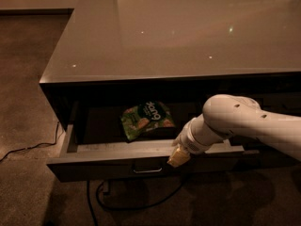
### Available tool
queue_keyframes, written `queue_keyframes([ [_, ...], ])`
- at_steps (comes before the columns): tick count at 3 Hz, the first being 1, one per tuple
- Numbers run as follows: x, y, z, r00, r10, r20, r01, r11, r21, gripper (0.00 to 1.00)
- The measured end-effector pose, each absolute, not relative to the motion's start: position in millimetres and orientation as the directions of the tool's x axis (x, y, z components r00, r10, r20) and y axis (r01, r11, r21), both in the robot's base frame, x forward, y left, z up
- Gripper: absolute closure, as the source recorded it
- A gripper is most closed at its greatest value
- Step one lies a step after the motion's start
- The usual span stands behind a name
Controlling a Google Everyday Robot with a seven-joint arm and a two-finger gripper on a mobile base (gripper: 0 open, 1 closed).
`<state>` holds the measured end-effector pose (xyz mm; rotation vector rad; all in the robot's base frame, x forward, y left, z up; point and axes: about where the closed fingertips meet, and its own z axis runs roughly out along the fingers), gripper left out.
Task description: Open top drawer
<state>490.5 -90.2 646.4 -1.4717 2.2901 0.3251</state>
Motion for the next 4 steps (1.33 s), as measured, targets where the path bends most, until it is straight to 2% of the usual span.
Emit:
queue_keyframes([
  [1, 490.5, -90.2, 646.4, -0.367, -0.815, -0.448, -0.908, 0.419, -0.019, 0.81],
  [4, 490.5, -90.1, 646.4, -0.367, -0.815, -0.448, -0.908, 0.419, -0.019, 0.12],
])
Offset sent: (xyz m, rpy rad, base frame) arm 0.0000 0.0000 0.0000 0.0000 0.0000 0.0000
